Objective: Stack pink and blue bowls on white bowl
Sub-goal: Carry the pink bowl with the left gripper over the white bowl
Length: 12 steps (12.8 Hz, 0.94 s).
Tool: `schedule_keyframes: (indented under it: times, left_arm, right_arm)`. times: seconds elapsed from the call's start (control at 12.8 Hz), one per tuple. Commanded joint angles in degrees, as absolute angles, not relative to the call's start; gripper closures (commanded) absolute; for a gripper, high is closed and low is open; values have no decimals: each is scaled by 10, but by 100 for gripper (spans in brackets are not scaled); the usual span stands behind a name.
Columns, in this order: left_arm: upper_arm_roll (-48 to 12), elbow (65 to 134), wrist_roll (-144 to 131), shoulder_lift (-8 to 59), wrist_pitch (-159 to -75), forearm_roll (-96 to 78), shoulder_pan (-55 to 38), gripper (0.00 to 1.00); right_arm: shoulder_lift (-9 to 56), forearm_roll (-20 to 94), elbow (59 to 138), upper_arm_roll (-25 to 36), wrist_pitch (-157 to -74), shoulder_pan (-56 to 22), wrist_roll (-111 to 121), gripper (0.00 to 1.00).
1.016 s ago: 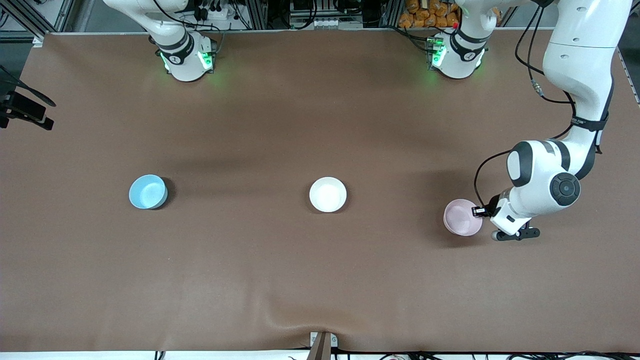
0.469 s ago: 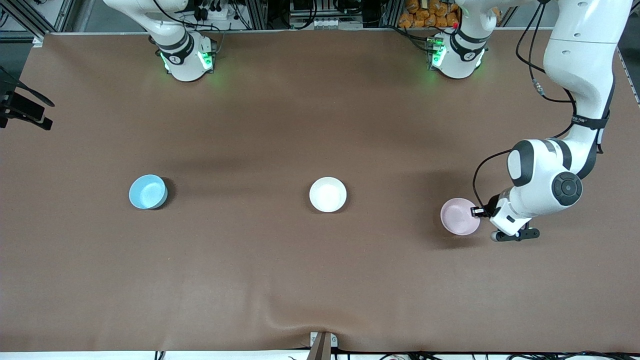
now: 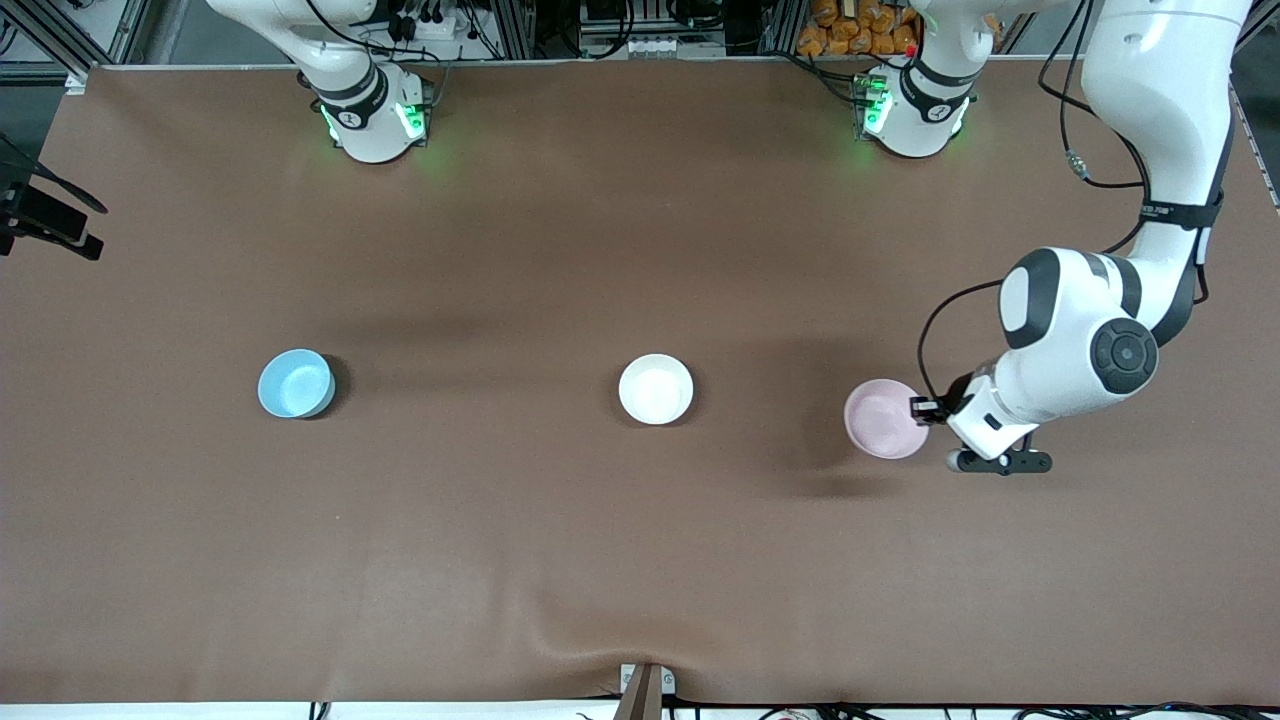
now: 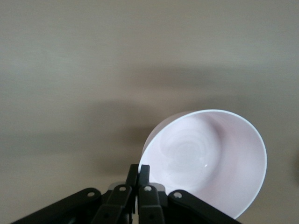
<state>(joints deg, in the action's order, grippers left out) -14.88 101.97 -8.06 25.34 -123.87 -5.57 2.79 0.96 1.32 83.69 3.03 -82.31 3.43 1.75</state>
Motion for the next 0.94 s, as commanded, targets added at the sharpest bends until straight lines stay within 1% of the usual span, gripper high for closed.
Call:
schedule_keyframes:
  times: [0.0,0.31,0.55,0.86]
  left_arm:
    - [-187,1011,-120,255,-1225,-89,23,100]
    - [-250,1008,-181,260,-1225,-89,15,100]
    - [-255,987,-266,273,-1226,-86,-45,100]
    - [-252,939,-341,315,-1230,-83,-108,100]
  right_arm:
    - [17,20,827,26,-817,38,18,0]
    - [18,20,828,26,-817,40,18,0]
    - [18,22,827,26,-820,42,18,0]
    - [38,20,827,27,-821,48,18,0]
